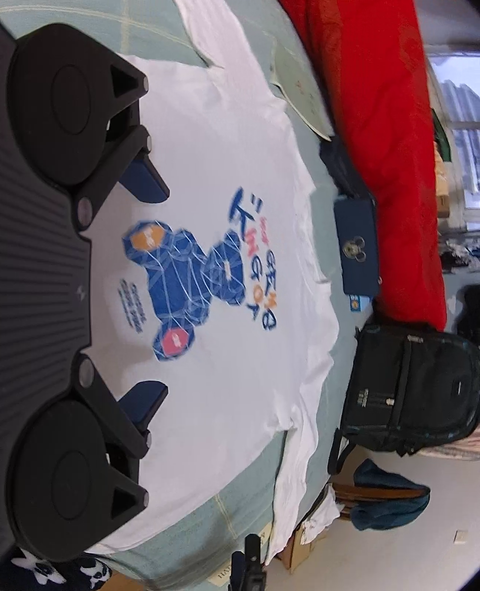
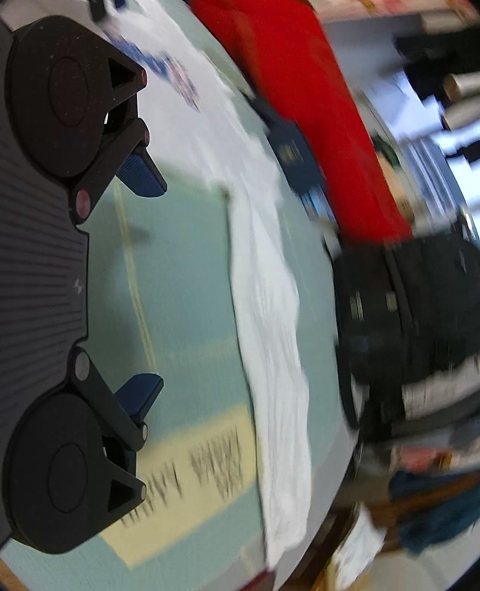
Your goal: Fold clothes
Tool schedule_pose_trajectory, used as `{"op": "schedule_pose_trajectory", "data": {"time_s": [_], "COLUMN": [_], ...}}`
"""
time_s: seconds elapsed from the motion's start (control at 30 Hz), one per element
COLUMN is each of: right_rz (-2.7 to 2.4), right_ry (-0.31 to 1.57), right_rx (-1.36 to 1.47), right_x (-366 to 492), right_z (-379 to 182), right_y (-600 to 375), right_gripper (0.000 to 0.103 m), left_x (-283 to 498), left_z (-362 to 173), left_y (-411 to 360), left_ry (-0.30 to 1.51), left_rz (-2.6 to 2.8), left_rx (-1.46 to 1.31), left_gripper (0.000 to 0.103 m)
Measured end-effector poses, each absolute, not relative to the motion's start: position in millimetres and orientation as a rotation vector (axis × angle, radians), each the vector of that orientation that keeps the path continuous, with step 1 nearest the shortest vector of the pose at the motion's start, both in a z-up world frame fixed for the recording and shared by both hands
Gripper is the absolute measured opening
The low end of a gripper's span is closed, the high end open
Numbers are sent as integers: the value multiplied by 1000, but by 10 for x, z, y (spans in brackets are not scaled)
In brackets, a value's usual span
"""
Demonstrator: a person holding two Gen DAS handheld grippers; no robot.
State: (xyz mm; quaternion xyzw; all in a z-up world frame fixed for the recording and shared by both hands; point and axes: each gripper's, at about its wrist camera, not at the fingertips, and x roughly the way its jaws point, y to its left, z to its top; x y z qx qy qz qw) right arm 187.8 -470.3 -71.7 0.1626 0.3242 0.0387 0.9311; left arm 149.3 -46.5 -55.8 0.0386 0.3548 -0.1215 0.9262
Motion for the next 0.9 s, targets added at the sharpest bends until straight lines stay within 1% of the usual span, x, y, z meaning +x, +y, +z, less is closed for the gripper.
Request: {"op": "schedule_pose_trajectory", "data": {"time_s": [0.2,0.4,0.5,0.57,0.67,0.7,0.73,0.77,0.8,0.83,0.9], "right_rz": [-44,-36,-26,-43,-96,-114,-131,-154,-201,-245,-272], "right_ry": [585,500,419,399,403,404,405,407,412,420,419], "right_rx": [429,672,822,859,863,864,865,868,882,905,944], "right_x": [2052,2397,2546,2613,2688,2713,2738,2756,2739,2723,2690], "right_z": [-926,-1082,-1187,-1221,-1244,-1252,-1260,-1271,-1302,-1345,-1393], "right_y": [-5448,-6081,-6365,-6455,-6521,-6543,-6565,-6587,-6610,-6641,-6672], "right_gripper": [103,103,103,103,95,86,72,62,38,10,8], "left_x": [1548,1569,1596,1596,1576,1569,1561,1554,1547,1540,1531], "left_z": [-603,-614,-677,-721,-760,-762,-763,-764,-765,-768,-778], "left_y": [-710,-916,-987,-1018,-1026,-1025,-1024,-1023,-1022,-1019,-1005], "left_ry": [723,693,707,726,740,737,733,730,726,721,721], "left_rz": [-304,-348,-347,-339,-355,-354,-352,-351,-350,-341,-332], "left_rx": [87,96,109,111,101,106,112,118,123,131,136], "left_gripper": [102,102,102,102,102,102,102,102,102,102,102]}}
